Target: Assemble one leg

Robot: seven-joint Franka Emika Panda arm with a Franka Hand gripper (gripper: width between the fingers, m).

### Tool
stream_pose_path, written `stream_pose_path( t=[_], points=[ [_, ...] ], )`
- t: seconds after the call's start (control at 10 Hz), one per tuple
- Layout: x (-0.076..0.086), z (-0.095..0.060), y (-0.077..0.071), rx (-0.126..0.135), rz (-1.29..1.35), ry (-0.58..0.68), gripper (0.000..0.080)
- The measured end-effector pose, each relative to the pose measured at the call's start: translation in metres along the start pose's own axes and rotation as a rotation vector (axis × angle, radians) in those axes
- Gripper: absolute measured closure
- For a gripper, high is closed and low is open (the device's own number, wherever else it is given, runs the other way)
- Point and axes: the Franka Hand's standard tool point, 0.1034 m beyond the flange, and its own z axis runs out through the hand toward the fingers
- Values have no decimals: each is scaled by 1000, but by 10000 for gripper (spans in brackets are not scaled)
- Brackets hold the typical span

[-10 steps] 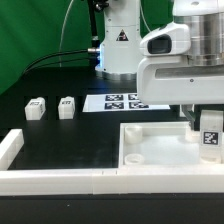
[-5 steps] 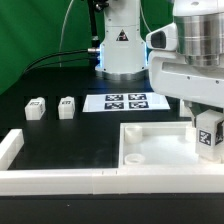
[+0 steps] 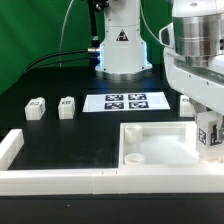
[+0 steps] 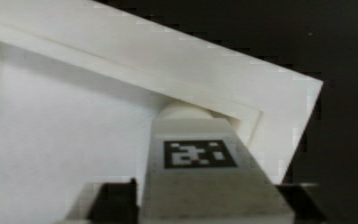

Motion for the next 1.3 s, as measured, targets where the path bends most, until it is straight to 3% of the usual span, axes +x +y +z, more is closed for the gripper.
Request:
stream_pose_path(
  t=[0.1,0.2,0.4,1.1,1.3],
  points=[
    [0,0,0,0,-35,0,312],
    [0,0,0,0,-35,0,191],
    [1,1,1,-5,-264,5,159],
    [1,-4,-2,-75,-1155,43,151],
    [4,-5,-3,-80,-1333,38,151]
  ],
)
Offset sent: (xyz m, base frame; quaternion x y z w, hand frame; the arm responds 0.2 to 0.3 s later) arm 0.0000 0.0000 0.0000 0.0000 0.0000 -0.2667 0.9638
